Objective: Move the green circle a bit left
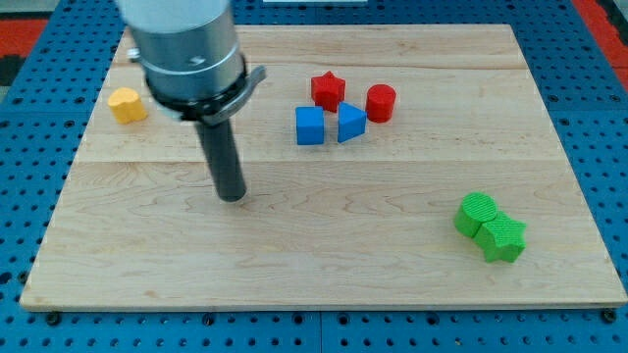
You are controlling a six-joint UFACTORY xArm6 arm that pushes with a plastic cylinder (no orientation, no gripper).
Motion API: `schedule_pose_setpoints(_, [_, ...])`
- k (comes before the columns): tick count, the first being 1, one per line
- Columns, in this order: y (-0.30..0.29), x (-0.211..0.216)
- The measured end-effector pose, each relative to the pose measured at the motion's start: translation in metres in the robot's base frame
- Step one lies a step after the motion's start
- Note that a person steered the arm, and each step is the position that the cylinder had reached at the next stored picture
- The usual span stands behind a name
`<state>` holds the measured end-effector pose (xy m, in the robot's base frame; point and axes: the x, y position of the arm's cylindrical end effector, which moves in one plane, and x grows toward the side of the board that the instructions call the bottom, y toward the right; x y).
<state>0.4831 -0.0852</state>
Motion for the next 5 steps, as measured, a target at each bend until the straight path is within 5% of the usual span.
schedule_pose_setpoints(2, [0.064, -0.027])
schedule_pose_setpoints(4, [0.312, -0.022])
schedule_pose_setpoints(5, [0.386, 0.02])
